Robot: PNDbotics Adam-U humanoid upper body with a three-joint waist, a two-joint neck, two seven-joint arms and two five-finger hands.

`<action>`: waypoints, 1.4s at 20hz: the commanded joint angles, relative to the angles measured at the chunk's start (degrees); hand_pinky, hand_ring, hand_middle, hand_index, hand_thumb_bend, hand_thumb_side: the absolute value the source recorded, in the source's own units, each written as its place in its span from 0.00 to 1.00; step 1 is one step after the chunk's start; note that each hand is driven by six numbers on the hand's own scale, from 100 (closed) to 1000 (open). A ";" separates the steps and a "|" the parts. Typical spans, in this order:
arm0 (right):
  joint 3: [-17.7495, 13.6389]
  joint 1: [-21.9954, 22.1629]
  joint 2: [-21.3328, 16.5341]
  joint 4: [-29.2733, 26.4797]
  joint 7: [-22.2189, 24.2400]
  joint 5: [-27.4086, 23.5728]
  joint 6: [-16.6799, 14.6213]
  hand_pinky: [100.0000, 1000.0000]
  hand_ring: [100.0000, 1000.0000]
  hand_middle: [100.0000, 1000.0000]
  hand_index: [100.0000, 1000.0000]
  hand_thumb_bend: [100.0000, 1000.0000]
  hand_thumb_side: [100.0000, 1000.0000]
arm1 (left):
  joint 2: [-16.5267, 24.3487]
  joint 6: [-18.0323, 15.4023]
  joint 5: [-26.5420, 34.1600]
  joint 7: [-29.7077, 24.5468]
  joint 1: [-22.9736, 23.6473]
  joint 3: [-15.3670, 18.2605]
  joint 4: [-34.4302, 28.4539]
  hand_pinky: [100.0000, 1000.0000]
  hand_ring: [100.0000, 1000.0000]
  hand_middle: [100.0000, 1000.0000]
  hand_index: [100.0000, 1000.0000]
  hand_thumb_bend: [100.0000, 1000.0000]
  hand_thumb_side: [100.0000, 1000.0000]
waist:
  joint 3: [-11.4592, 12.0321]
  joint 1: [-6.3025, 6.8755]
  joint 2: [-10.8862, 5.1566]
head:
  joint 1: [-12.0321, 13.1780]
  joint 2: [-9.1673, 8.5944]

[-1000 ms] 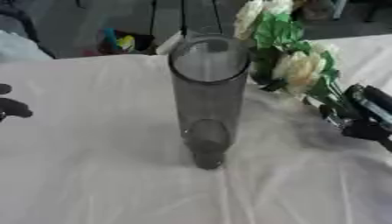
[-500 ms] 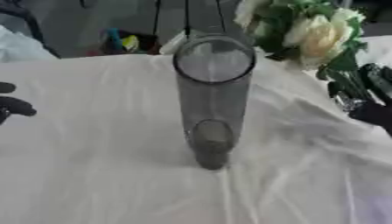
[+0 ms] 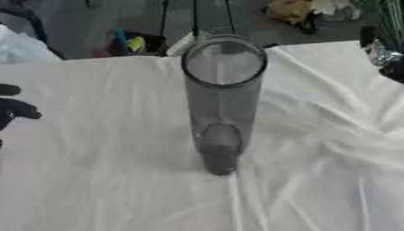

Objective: Arrange flowers into the vase.

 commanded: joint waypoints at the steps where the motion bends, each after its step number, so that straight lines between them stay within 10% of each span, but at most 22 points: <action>1: -0.89 -2.45 -2.74 -2.05 -0.42 -2.19 1.72 0.00 0.00 0.00 0.17 0.00 0.61 | 0.91 0.06 0.18 -0.04 -0.22 -0.29 -0.75 0.54 0.54 0.62 0.78 0.01 1.00 | 0.14 -1.04 -1.50 | 0.46 -0.04; 28: -0.13 -23.01 2.39 -3.86 -8.48 -17.34 9.09 0.00 0.00 0.00 0.17 0.00 0.55 | 2.47 0.62 1.68 -0.90 1.08 -0.85 -0.75 0.54 0.54 0.62 0.79 0.01 1.00 | 0.60 -2.72 -5.36 | 0.75 0.34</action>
